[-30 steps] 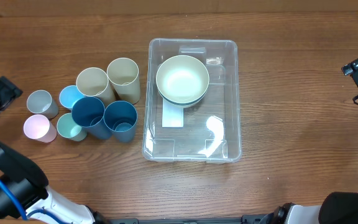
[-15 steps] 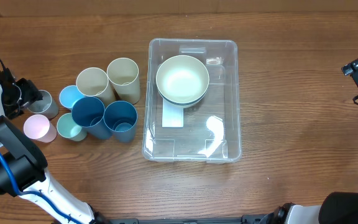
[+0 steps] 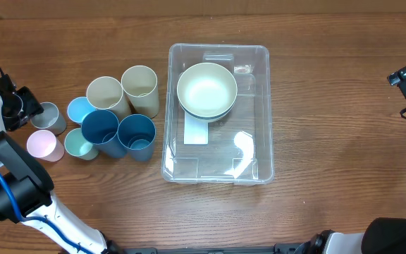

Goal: Pack container
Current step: 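Grasp the small grey cup with the left gripper, then carry the grey cup into the bin's right side and release, then grasp the pink cup with the left gripper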

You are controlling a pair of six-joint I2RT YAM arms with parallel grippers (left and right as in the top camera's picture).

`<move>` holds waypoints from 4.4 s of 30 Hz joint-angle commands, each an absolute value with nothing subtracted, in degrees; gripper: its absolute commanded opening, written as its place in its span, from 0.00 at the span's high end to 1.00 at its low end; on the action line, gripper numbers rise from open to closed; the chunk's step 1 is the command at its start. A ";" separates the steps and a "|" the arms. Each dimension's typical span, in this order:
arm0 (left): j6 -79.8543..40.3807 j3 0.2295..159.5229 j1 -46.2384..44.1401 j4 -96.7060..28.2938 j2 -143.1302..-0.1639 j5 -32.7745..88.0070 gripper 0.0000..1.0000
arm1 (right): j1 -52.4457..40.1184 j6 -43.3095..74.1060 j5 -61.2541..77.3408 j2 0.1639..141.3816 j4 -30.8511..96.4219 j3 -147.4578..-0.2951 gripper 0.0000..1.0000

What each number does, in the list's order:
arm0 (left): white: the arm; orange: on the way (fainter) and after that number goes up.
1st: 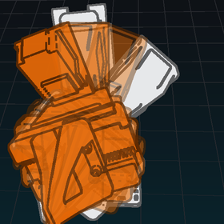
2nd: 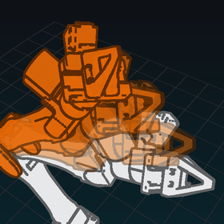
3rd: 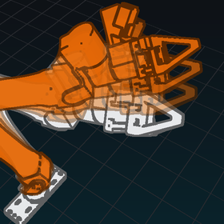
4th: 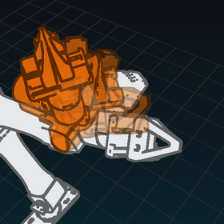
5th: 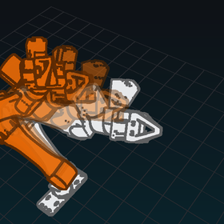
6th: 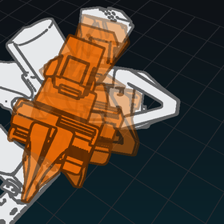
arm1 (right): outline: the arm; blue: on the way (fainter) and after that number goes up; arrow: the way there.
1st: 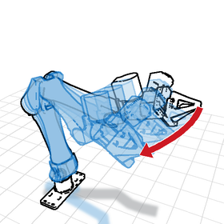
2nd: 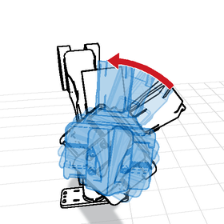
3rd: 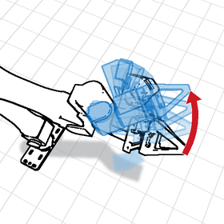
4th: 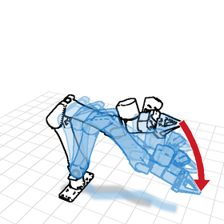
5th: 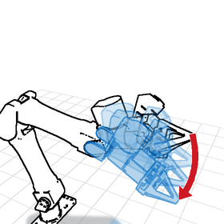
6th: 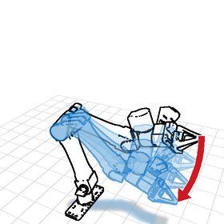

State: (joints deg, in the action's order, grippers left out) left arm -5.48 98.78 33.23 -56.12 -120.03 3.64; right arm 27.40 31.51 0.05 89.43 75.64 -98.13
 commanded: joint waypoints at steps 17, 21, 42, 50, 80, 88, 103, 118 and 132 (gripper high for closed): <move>-4.27 94.65 33.30 -51.33 -120.66 2.57 0.96 | 27.55 31.77 0.12 89.45 75.33 -98.32 0.00; -4.27 94.83 33.41 -50.52 -120.57 2.33 0.96 | 27.55 31.77 0.12 89.45 75.33 -98.32 0.00; -1.50 119.90 -7.09 -75.20 -95.44 14.39 0.96 | 27.55 31.77 0.12 89.45 75.33 -98.32 0.00; -11.46 119.61 -35.77 -77.62 -106.61 -0.47 0.96 | 27.55 31.77 0.12 89.45 75.33 -98.32 0.00; -13.34 136.44 -41.01 -84.60 -122.69 -5.15 0.55 | 27.55 31.77 0.12 89.45 75.33 -98.32 0.00; -16.88 143.94 -28.53 -96.82 -109.12 -19.77 0.36 | 27.55 31.77 0.12 89.45 75.33 -98.32 0.00; -19.57 126.82 25.61 -96.60 -108.03 -2.59 0.33 | 27.55 31.77 0.12 89.45 75.33 -98.32 0.00; -16.69 95.98 38.54 -79.22 -108.01 2.59 0.30 | 27.55 31.77 0.12 89.45 75.33 -98.32 0.00; -14.13 78.98 38.54 -59.79 -108.01 -0.62 0.50 | 27.55 31.77 0.12 89.45 75.33 -98.32 0.00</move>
State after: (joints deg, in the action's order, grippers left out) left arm -15.20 81.78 38.63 -62.04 -108.22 0.80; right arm 27.40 31.51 0.19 89.43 75.64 -98.13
